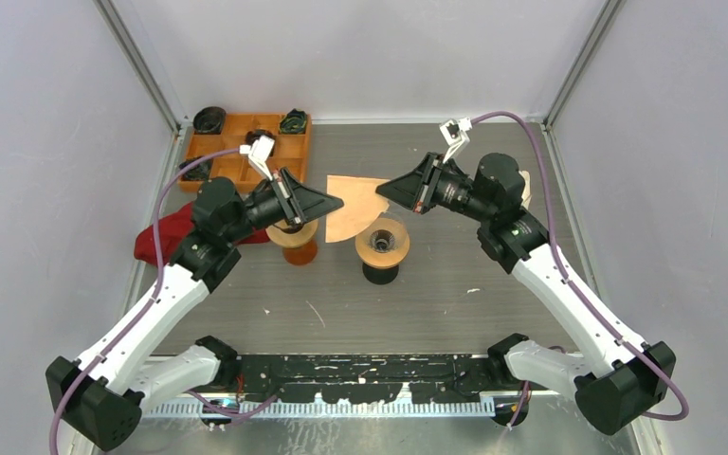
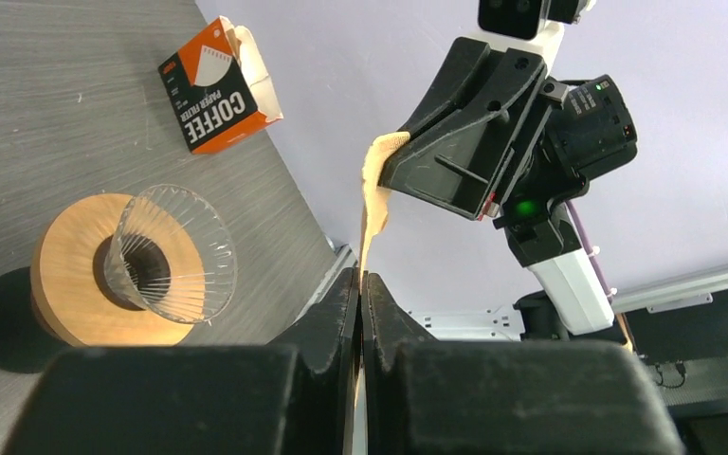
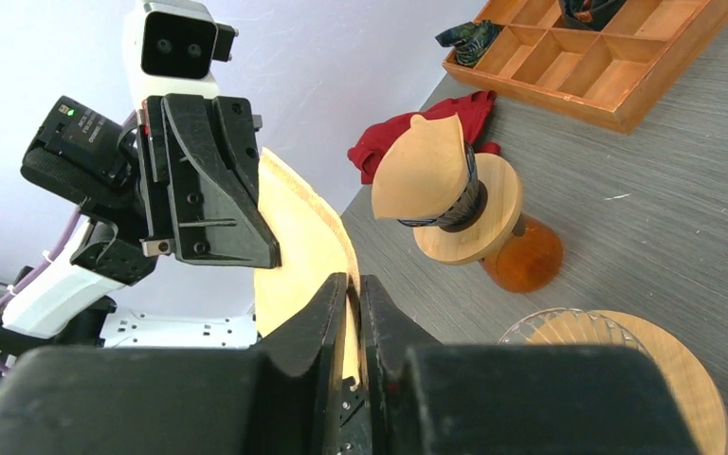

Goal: Place the coffee filter in the dripper
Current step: Place the coffee filter in the coffee dripper.

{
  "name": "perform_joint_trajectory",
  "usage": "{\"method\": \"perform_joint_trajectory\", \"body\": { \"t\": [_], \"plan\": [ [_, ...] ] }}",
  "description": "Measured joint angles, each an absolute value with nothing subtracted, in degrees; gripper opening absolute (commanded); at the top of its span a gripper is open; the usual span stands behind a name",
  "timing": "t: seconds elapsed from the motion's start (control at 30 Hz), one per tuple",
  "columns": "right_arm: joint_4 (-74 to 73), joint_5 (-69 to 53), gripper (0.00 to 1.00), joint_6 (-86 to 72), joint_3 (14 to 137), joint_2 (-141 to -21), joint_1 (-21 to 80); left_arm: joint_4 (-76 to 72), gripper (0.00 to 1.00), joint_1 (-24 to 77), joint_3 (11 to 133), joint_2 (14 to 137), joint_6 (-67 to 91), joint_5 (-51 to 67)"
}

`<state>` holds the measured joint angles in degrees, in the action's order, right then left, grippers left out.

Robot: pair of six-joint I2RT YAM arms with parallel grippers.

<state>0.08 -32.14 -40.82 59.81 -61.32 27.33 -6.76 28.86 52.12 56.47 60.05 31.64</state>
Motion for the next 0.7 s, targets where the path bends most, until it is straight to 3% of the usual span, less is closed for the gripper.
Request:
{"method": "perform_joint_trajectory", "body": {
  "t": [0.2,0.47,0.7],
  "plan": [
    [0.21,-30.5,0.41,-40.71,59.35,-61.39,27.33,-6.42,0.0,28.86,50.46,55.02,62.41,28.62],
    [-1.67,-24.56,0.56,-39.2,58.33,-61.12,27.33,-6.98,0.0,28.86,47.13,52.84,67.02,23.94],
    [-3.55,-20.71,0.6,-39.03,55.83,-60.6,27.33,-8.78,0.0,28.86,44.34,51.48,71.77,19.79]
  ]
}}
